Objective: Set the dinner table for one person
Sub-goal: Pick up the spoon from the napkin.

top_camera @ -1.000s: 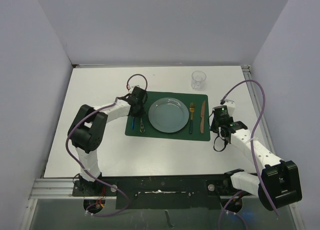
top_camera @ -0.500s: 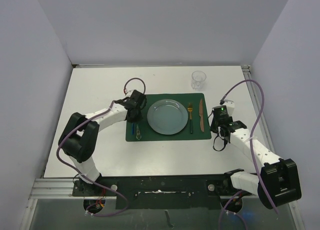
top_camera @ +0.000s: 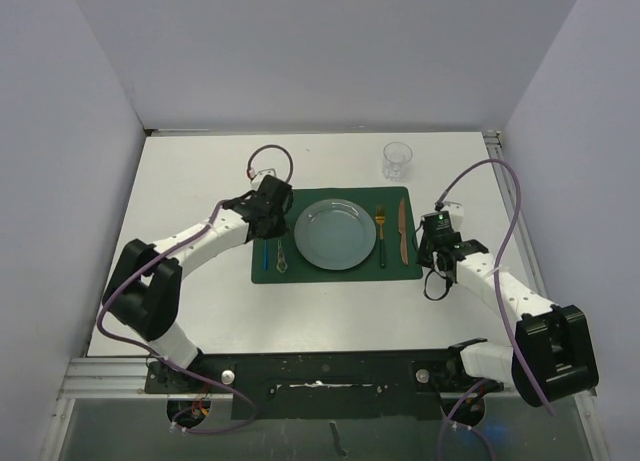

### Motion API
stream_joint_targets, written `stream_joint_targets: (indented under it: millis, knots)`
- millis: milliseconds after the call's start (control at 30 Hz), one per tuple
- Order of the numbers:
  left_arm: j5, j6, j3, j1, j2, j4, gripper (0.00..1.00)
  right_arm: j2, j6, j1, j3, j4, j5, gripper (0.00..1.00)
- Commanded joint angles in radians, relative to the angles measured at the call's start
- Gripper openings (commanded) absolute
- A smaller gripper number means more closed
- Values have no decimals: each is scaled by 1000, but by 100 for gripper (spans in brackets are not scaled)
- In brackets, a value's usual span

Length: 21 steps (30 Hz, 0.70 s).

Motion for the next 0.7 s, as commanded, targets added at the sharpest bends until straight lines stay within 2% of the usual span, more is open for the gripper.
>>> stream_joint_targets:
  millis: [0,300,433,667]
  knots:
    - [24,6,118,-62,9,65,0,5,-7,-8,24,51,-9,25]
    - [-13,33,290,-158,76,40,0,43,-15,-6,54,107,-109,25]
    - [29,36,323,-178,89,60,0,90,-8,-2,68,134,-132,25]
    - [74,34,415,-242,191,90,0,66,20,-6,99,55,22,25]
